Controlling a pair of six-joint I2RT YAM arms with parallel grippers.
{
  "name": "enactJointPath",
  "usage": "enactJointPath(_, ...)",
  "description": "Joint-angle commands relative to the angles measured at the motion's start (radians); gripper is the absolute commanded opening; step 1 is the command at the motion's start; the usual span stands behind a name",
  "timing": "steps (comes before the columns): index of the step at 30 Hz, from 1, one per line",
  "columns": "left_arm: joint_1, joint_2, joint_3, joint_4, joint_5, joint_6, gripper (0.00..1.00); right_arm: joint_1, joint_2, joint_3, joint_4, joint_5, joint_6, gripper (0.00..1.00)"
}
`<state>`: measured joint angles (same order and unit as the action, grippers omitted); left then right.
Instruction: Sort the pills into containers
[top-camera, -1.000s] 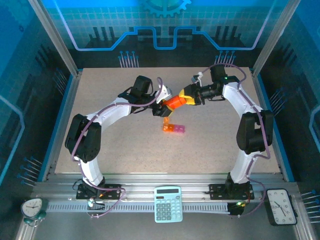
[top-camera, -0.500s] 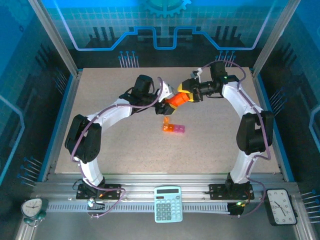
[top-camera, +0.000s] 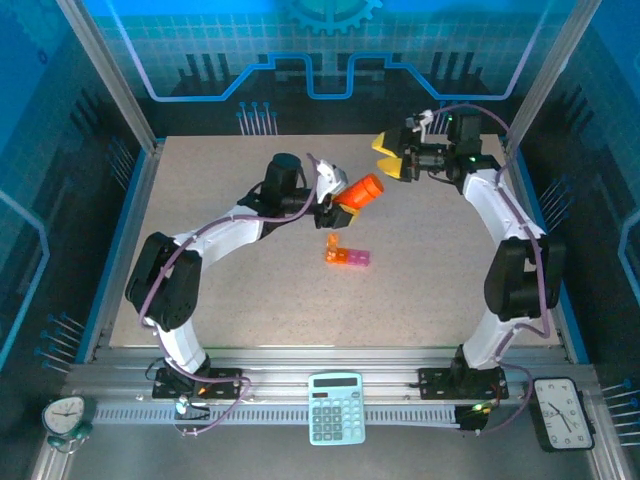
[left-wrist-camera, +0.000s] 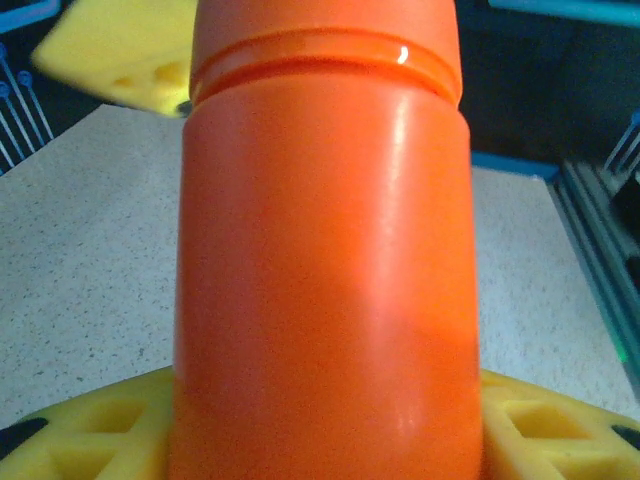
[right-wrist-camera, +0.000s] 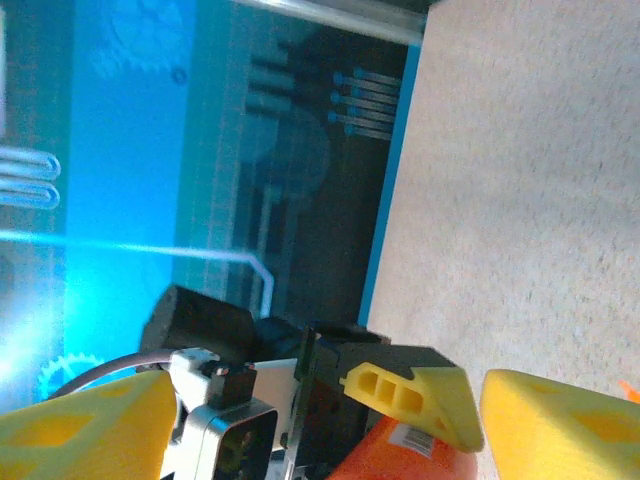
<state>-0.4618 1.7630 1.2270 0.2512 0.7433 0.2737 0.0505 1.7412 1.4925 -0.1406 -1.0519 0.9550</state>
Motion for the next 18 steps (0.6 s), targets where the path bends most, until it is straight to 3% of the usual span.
enactJointPath(1,0.034,-0.053,-0.056,0.272,0.043,-0.214,0.02,-0.046,-0.052,-0.09,0.235,0.038,0.155,0.79)
enactJointPath(5,0.055,-0.063,-0.097,0.391,0.051,-0.327,0.02,-0.073,-0.102,-0.163,0.257,0.105,0.106,0.77)
enactJointPath(15,0.081,-0.049,-0.081,0.486,0.14,-0.482,0.04,-0.035,-0.229,-0.035,-0.219,0.287,-0.447,0.76)
enactJointPath(18,0.086,-0.022,-0.061,0.537,0.171,-0.54,0.04,-0.017,-0.23,0.018,-0.307,0.299,-0.544,0.77)
